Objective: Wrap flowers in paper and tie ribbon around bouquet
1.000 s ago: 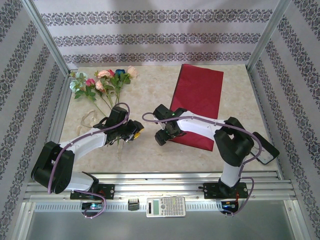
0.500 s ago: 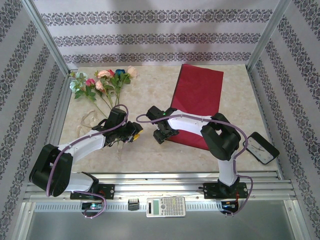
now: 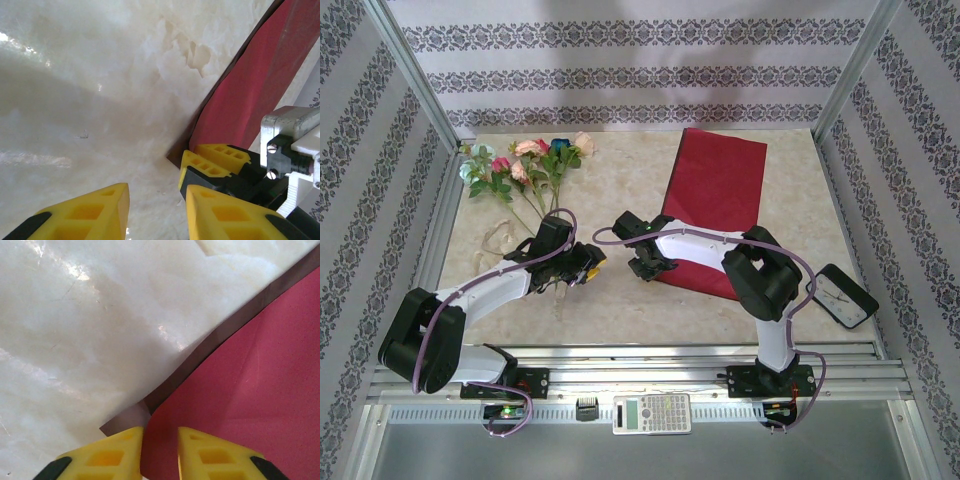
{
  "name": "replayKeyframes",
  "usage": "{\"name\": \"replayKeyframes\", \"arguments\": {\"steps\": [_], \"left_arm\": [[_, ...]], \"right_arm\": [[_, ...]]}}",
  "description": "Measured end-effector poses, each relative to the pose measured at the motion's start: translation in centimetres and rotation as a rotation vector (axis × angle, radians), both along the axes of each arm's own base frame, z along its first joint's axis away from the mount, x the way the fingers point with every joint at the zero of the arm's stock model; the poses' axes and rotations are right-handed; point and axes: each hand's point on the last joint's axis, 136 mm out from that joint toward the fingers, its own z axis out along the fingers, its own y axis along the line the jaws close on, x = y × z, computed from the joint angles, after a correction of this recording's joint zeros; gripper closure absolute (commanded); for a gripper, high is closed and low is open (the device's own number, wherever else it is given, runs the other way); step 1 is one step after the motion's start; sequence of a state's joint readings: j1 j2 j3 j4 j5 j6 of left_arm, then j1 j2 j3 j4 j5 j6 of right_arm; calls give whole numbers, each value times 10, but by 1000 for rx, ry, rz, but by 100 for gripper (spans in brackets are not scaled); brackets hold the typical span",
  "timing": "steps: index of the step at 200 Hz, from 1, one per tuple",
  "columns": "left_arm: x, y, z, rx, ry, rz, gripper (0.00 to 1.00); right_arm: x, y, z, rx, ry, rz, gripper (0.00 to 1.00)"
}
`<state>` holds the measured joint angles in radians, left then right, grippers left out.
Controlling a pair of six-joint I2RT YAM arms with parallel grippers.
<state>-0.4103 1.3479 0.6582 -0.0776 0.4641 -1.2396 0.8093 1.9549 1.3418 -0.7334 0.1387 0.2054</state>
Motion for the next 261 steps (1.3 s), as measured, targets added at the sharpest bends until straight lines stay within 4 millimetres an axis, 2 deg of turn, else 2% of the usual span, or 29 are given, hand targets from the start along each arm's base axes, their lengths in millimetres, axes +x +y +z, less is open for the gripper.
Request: {"name": "replayKeyframes", "arguments": {"steps": [23,61,89,108,132,159,191,222,261], "left_arm": [[1,0,1,-2,-4,0,65],[2,-6,4,-34,-6,-9,65],[4,-22,-3,-79,26,-33,70],[5,-51,-12,-112,66,-75,73],[11,-100,-20,-162,93,-137,81],[25,-153,-27,-218,99,-174,87],[40,-189,-32,-230,100,-195,92],[50,-189,-36,-188,95,-174,97],[52,-155,-65,-96,142,-113,100]], "right_arm": [[1,0,2,1,-7,4,100],[3,1,15,29,-30,-7,100],[7,-4,46,104,-75,-54,100],[10,-18,75,180,-116,-120,100],[11,-42,107,281,-160,-216,100],[5,-62,124,348,-181,-294,100],[-5,-79,138,398,-213,-357,100],[-8,-110,151,409,-277,-454,100],[-16,-170,156,346,-350,-643,100]]}}
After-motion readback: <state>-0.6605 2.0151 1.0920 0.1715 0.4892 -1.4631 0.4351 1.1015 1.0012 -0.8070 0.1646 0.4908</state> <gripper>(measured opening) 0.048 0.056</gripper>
